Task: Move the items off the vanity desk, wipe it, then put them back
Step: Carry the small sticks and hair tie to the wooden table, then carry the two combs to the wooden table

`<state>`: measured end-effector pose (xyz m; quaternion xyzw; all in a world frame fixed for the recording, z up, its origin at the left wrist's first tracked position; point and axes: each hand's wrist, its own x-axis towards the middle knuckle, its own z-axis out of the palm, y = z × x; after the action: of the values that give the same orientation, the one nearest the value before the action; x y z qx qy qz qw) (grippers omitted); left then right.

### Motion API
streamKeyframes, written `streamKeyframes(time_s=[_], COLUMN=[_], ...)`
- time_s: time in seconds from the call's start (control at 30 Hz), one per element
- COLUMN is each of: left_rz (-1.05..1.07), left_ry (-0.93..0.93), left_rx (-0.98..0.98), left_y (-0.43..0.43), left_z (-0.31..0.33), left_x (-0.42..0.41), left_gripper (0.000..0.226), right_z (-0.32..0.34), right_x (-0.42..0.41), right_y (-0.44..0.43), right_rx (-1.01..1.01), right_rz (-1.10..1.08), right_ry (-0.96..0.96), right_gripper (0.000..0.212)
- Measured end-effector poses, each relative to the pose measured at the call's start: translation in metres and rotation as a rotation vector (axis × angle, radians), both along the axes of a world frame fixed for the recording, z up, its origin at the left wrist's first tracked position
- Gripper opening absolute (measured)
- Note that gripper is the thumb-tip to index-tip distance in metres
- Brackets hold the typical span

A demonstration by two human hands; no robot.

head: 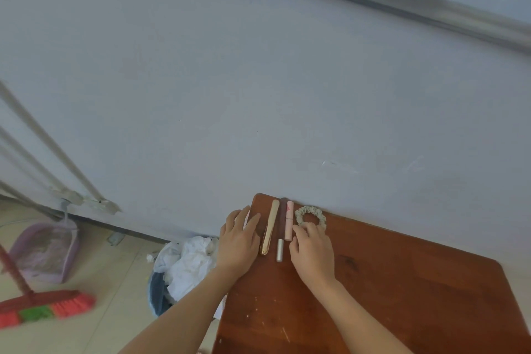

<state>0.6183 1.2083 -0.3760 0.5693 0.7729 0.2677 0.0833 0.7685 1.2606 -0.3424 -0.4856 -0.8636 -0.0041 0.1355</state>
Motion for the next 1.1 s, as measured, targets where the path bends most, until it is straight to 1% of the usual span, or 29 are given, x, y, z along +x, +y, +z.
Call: streamKeyframes(time_s=[0.27, 0.4, 0.53, 0.63, 0.7, 0.8, 0.9, 1.0, 1.07, 1.1], left_rz=[-0.090, -0.091, -0.135, -0.187, -0.221, -0.389, -0.544, -0.727, -0.848, -0.936], left_ry=[0.189, 0.253, 0.294, 0.331, 0.340, 0.342, 0.339, 0.317, 0.288, 0.273], left_rx=[-0.202, -0.173, -0.214, -0.216, -0.149, -0.055, 0.012, 0.041, 0.074, 0.054], left_y=[-0.017, -0.030, -0.032, -0.029, -0.024, -0.009, 0.000, -0.008, -0.027, -0.039], left_z=[0.013, 0.019, 0.035, 0.042, 0.043, 0.051, 0.066, 0.081, 0.085, 0.088], left_x=[-0.011, -0.017, -0.017, -0.023, -0.024, -0.020, -0.016, -0.006, 0.010, 0.019], left_gripper=[0.045, 0.044, 0.044, 0.047, 0.047, 0.045, 0.048, 0.053, 0.060, 0.066], right_z=[0.012, 0.020, 0.024, 0.030, 0.031, 0.035, 0.042, 0.046, 0.051, 0.056], right_x=[0.010, 0.016, 0.029, 0.032, 0.036, 0.047, 0.046, 0.044, 0.042, 0.039], right_y=[-0.008, -0.015, -0.020, -0.029, -0.038, -0.055, -0.087, -0.141, -0.186, -0.210], right_rx=[0.051, 0.070, 0.101, 0.109, 0.113, 0.155, 0.146, 0.152, 0.144, 0.130], right_rz=[-0.022, -0.029, -0.023, -0.102, -0.149, -0.298, -0.515, -0.721, -0.871, -0.945], right_ry=[-0.003, -0.008, -0.005, -0.016, -0.031, -0.068, -0.093, -0.120, -0.133, -0.139], right_gripper=[0.033, 0.034, 0.037, 0.038, 0.038, 0.039, 0.040, 0.041, 0.034, 0.030])
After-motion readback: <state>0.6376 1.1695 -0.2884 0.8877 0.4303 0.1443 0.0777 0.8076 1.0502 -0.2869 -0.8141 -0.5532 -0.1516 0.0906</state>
